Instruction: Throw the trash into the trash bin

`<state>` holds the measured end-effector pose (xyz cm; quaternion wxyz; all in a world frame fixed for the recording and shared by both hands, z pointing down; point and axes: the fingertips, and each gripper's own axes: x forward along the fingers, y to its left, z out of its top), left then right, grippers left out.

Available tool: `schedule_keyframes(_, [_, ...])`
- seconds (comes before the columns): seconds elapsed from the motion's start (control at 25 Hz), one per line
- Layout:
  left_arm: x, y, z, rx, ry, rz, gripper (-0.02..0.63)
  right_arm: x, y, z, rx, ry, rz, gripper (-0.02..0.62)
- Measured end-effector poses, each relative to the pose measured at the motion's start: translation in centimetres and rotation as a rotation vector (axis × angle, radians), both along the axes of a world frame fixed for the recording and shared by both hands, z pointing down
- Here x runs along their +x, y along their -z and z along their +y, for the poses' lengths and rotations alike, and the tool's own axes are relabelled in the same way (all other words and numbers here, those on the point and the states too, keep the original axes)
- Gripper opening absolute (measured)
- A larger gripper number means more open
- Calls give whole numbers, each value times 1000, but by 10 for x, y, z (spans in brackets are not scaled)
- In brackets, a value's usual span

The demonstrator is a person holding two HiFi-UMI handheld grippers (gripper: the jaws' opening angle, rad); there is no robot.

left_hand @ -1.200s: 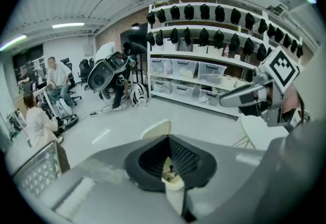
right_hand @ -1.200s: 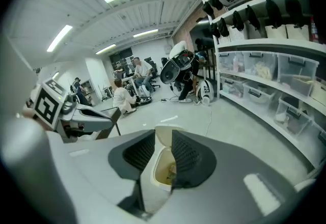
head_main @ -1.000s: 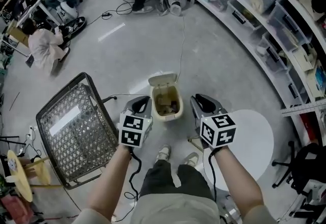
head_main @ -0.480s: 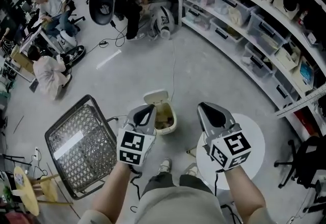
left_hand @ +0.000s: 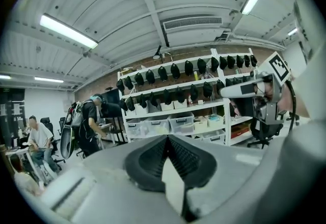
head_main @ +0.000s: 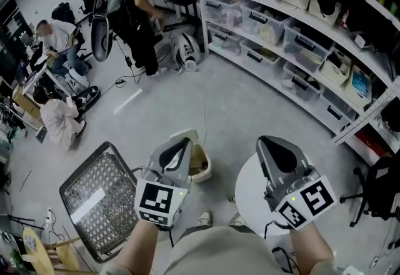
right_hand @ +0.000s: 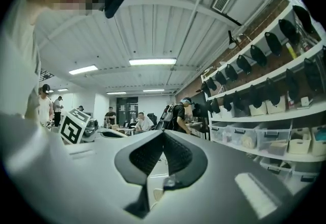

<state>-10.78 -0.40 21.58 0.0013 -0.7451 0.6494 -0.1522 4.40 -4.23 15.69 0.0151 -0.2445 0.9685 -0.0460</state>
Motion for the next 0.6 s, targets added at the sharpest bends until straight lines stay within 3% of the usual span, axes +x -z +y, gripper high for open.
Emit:
schedule_keyframes(0.28, [49, 49, 4, 106, -78, 55, 2, 40, 26, 13, 60, -34, 23, 3])
schedule_keyframes(0.6, [72, 59, 5, 112, -134, 48, 2, 56, 41, 21, 129, -66, 37, 3])
